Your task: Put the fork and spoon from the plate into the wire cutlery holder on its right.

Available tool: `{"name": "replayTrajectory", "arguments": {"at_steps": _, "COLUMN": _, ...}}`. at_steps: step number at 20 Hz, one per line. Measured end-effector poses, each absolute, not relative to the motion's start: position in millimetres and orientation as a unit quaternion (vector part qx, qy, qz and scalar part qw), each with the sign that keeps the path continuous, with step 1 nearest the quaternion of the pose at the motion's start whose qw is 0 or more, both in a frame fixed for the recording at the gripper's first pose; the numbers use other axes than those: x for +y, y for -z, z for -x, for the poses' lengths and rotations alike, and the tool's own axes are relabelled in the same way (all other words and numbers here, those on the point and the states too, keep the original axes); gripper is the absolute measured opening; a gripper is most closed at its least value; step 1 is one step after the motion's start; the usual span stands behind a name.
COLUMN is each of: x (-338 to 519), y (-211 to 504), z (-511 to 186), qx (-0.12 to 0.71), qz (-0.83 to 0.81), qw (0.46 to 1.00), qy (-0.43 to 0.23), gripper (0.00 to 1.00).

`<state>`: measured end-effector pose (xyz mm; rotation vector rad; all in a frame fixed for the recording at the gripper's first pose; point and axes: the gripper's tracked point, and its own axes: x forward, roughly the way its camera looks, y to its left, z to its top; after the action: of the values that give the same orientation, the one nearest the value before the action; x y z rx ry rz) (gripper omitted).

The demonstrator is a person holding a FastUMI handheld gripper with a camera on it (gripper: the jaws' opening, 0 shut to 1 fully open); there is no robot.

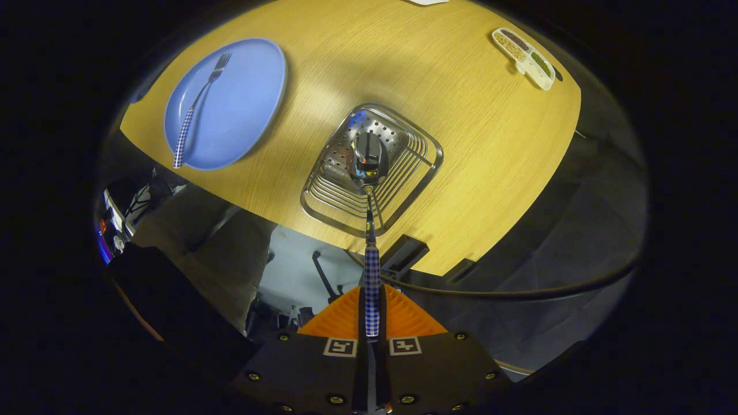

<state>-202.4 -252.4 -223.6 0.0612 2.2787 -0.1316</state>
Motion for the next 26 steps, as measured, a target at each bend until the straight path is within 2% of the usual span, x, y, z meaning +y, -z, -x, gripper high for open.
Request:
{"name": "replayTrajectory", "arguments": {"at_steps": 2, "x": -254, "y": 225, "z": 198, "qx": 0.915, "qz": -0.023, "qw": 0.400, "qy": 0.046, "gripper": 0.06}}
{"name": "replayTrajectory", "arguments": {"at_steps": 7, "x": -254, "y": 234, "z": 185, "qx": 0.917, "qz": -0.024, "qw": 0.397, "qy": 0.040, "gripper": 0.08}}
{"name": "replayTrajectory", "arguments": {"at_steps": 9, "x": -255, "y": 234, "z": 182, "qx": 0.915, "qz": -0.024, "qw": 0.401, "qy": 0.038, "gripper": 0.12}}
{"name": "replayTrajectory", "arguments": {"at_steps": 20, "x": -258, "y": 234, "z": 172, "qx": 0.902, "qz": -0.041, "qw": 0.426, "qy": 0.050, "gripper": 0.12}}
{"name": "replayTrajectory", "arguments": {"at_steps": 22, "x": -263, "y": 234, "z": 168, "qx": 0.901, "qz": -0.044, "qw": 0.427, "qy": 0.055, "gripper": 0.23}}
{"name": "replayTrajectory", "arguments": {"at_steps": 25, "x": -262, "y": 231, "z": 166, "qx": 0.896, "qz": -0.047, "qw": 0.438, "qy": 0.060, "gripper": 0.46}}
{"name": "replayTrajectory", "arguments": {"at_steps": 26, "x": -262, "y": 229, "z": 166, "qx": 0.894, "qz": -0.049, "qw": 0.441, "qy": 0.060, "gripper": 0.47}}
